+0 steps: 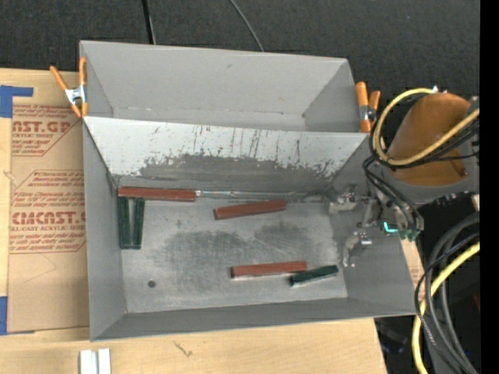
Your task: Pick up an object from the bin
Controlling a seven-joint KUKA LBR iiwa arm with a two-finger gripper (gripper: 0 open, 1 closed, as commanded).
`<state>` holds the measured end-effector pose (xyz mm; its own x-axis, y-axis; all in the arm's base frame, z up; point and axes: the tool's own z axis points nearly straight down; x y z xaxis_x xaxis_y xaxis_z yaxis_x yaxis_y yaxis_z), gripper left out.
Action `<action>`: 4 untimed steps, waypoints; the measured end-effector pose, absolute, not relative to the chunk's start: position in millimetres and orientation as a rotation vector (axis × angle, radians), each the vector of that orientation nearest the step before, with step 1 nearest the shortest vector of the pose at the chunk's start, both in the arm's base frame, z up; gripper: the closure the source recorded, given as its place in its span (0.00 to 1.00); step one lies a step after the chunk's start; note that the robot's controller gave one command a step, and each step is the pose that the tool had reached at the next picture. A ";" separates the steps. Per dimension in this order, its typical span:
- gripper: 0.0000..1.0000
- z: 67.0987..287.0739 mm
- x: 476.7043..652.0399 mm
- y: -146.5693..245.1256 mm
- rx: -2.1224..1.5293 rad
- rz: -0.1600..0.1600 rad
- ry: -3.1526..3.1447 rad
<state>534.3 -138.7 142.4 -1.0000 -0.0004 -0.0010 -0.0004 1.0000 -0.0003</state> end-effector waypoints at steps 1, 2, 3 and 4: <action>0.00 142.4 534.4 -138.6 -0.001 -0.001 3.141; 1.00 80.7 522.5 -120.6 -0.276 -0.004 3.119; 0.00 73.5 520.6 -119.2 -0.278 -0.004 3.115; 0.00 73.3 520.4 -119.3 -0.276 -0.004 3.114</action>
Offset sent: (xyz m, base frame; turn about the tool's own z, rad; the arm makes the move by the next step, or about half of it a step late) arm -0.0184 0.0186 -0.0724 -0.1765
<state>520.4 -119.3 73.3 -0.9843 -0.1757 -0.0149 -0.1757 0.9844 -0.0040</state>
